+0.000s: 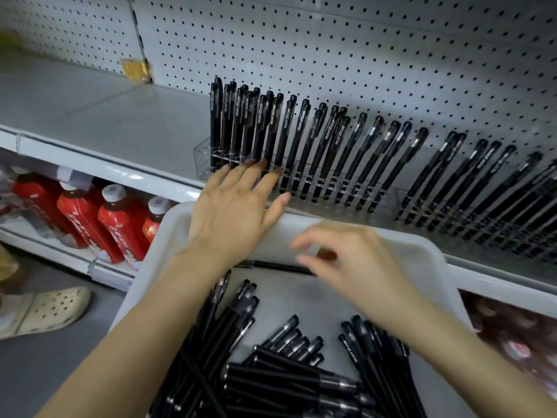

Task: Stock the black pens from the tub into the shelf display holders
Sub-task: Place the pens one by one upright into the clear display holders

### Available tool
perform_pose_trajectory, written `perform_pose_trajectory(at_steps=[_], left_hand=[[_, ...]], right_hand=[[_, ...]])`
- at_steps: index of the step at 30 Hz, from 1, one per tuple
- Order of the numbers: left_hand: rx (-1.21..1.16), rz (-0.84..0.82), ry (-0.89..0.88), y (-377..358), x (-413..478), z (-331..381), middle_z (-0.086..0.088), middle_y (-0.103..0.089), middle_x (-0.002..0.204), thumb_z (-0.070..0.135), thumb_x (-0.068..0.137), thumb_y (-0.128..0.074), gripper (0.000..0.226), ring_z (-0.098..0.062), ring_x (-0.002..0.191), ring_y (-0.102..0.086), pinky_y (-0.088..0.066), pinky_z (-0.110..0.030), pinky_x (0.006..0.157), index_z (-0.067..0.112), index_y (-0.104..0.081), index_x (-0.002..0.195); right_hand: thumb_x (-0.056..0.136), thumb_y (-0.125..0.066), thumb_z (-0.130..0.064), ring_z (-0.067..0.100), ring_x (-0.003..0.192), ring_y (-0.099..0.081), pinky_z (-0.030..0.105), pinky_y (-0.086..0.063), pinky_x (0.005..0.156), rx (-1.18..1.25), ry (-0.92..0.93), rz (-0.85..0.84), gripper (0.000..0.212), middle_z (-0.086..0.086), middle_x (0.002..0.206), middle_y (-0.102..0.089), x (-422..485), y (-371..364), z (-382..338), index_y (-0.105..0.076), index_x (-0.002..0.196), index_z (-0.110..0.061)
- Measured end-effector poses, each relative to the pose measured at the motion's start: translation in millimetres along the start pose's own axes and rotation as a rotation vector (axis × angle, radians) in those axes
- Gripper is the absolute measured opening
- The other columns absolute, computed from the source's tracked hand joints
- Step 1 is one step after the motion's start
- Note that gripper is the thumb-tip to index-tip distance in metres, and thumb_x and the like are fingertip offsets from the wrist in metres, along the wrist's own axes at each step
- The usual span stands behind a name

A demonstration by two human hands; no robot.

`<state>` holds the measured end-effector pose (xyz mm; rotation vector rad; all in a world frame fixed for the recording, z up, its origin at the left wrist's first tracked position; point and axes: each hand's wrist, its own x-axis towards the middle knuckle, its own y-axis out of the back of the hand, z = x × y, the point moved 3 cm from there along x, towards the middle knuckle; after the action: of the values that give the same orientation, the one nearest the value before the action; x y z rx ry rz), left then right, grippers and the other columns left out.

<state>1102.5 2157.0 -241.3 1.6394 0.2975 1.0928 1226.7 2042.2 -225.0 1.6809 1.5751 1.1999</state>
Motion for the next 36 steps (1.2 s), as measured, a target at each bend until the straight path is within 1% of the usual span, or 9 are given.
perform_pose_trajectory(at_steps=[2, 6, 11, 15, 18, 21, 28, 31, 36], left_hand=[[-0.004, 0.003, 0.001, -0.1, -0.2, 0.8, -0.007, -0.059, 0.128, 0.048, 0.095, -0.023, 0.056, -0.026, 0.123, -0.051, -0.037, -0.044, 0.102, 0.017, -0.056, 0.128], [-0.002, -0.003, 0.007, -0.3, -0.2, 2.0, -0.007, -0.060, 0.127, 0.049, 0.095, -0.023, 0.057, -0.027, 0.120, -0.053, -0.038, -0.044, 0.102, 0.016, -0.058, 0.126], [0.008, 0.007, 0.001, 0.0, 0.0, 1.9, -0.008, -0.061, 0.124, 0.048, 0.095, -0.025, 0.056, -0.028, 0.118, -0.055, -0.039, -0.044, 0.100, 0.015, -0.059, 0.124], [0.007, -0.014, 0.004, 0.4, 0.2, 2.0, -0.008, -0.061, 0.124, 0.049, 0.094, -0.022, 0.058, -0.028, 0.119, -0.053, -0.038, -0.044, 0.101, 0.016, -0.057, 0.126], [0.005, -0.029, 0.007, 1.0, -0.1, 2.5, -0.007, -0.060, 0.125, 0.051, 0.094, -0.019, 0.060, -0.027, 0.121, -0.052, -0.037, -0.044, 0.102, 0.016, -0.056, 0.127], [-0.002, -0.043, 0.009, 1.9, -0.4, 2.5, -0.008, -0.059, 0.128, 0.052, 0.094, -0.016, 0.063, -0.027, 0.123, -0.050, -0.035, -0.043, 0.103, 0.017, -0.054, 0.130], [-0.018, -0.039, 0.016, 1.4, -0.9, 0.9, -0.006, -0.056, 0.132, 0.052, 0.093, -0.014, 0.064, -0.025, 0.127, -0.047, -0.033, -0.042, 0.104, 0.018, -0.053, 0.131], [-0.029, -0.031, 0.013, 1.0, -0.4, 1.3, -0.007, -0.057, 0.130, 0.051, 0.094, -0.016, 0.063, -0.026, 0.125, -0.048, -0.034, -0.043, 0.104, 0.017, -0.054, 0.130], [-0.029, -0.024, 0.007, 2.0, -0.4, 1.5, -0.008, -0.059, 0.128, 0.050, 0.094, -0.018, 0.061, -0.027, 0.123, -0.049, -0.036, -0.044, 0.102, 0.016, -0.054, 0.129]], right_hand=[[0.091, -0.057, -0.034, 0.009, 0.098, -0.060, 0.033, -0.050, 0.083, -0.208, -0.049, -0.170, 0.017, -0.015, 0.107, -0.065, -7.4, -19.1, 11.9, -0.063, 0.107, -0.034], [0.094, -0.051, -0.031, 0.021, 0.109, -0.058, 0.037, -0.049, 0.085, -0.344, -0.090, -0.268, 0.024, -0.008, 0.118, -0.063, -11.8, -38.3, 23.6, -0.057, 0.117, -0.030], [0.094, -0.048, -0.019, 0.030, 0.098, -0.060, 0.041, -0.050, 0.076, -0.382, -0.072, -0.265, 0.021, -0.003, 0.111, -0.054, -14.0, -50.3, 31.0, -0.055, 0.113, -0.024], [0.089, -0.056, -0.007, 0.031, 0.087, -0.062, 0.040, -0.050, 0.067, -0.446, -0.095, -0.251, 0.026, -0.003, 0.105, -0.049, -14.9, -56.6, 33.6, -0.055, 0.109, -0.023], [0.093, -0.052, -0.016, 0.031, 0.091, -0.060, 0.039, -0.048, 0.069, -0.422, -0.125, -0.224, 0.010, 0.000, 0.103, -0.053, -14.0, -53.4, 33.7, -0.055, 0.102, -0.018], [0.091, -0.056, -0.026, 0.031, 0.096, -0.058, 0.039, -0.047, 0.073, -0.376, -0.180, -0.239, 0.013, 0.003, 0.102, -0.059, -15.3, -50.6, 38.0, -0.057, 0.095, -0.014], [0.083, -0.067, -0.022, 0.032, 0.093, -0.062, 0.037, -0.051, 0.080, -0.377, -0.365, -0.332, 0.012, 0.010, 0.097, -0.065, -25.4, -23.3, 58.5, -0.064, 0.094, -0.019], [0.085, -0.068, -0.028, 0.029, 0.093, -0.064, 0.039, -0.052, 0.080, -0.293, -0.310, -0.278, 0.015, 0.008, 0.098, -0.068, -21.4, -24.6, 50.7, -0.066, 0.098, -0.021], [0.086, -0.065, -0.030, 0.026, 0.096, -0.062, 0.038, -0.050, 0.083, -0.180, -0.144, -0.326, 0.016, 0.005, 0.100, -0.067, -12.3, -47.2, 24.1, -0.067, 0.099, -0.021]])
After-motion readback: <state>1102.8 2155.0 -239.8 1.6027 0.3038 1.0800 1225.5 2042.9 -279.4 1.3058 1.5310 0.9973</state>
